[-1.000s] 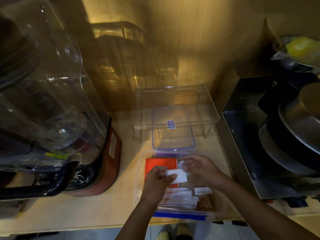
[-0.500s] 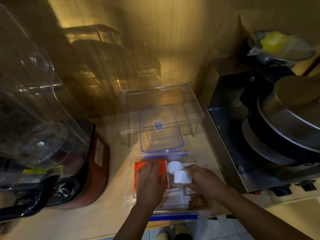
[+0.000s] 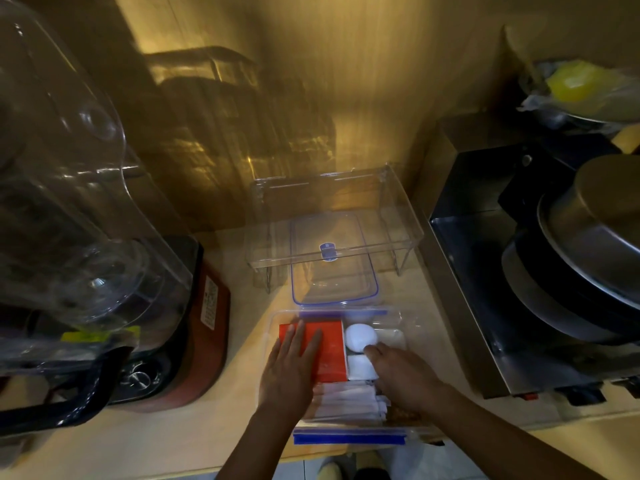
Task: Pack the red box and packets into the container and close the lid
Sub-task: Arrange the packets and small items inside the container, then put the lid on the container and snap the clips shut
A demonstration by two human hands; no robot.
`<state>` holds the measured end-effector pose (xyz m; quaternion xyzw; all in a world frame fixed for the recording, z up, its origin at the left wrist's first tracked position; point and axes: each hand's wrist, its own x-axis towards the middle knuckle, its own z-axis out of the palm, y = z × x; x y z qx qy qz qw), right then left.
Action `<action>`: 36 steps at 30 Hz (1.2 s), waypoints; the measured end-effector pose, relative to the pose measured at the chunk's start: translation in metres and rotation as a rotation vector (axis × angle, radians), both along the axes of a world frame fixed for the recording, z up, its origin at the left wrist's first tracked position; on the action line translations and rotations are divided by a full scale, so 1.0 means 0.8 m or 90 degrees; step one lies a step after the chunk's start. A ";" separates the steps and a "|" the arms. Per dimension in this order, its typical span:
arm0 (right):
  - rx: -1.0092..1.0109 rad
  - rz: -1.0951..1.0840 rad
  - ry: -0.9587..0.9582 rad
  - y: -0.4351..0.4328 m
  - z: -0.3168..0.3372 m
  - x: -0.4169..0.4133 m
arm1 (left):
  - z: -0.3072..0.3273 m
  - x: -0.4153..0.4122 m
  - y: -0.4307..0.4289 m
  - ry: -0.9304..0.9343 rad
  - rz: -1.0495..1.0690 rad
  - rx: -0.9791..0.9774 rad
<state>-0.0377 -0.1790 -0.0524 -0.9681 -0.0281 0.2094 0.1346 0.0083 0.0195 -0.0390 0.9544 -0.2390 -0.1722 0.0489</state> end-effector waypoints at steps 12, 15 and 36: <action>-0.043 0.004 0.000 -0.001 0.011 0.008 | 0.013 0.002 0.003 0.026 -0.012 0.017; -0.021 -0.015 0.021 -0.003 0.024 0.010 | 0.025 0.007 0.004 0.033 -0.042 -0.038; 0.462 -0.541 0.053 -0.051 0.081 0.138 | 0.058 0.156 -0.019 0.364 0.484 -0.439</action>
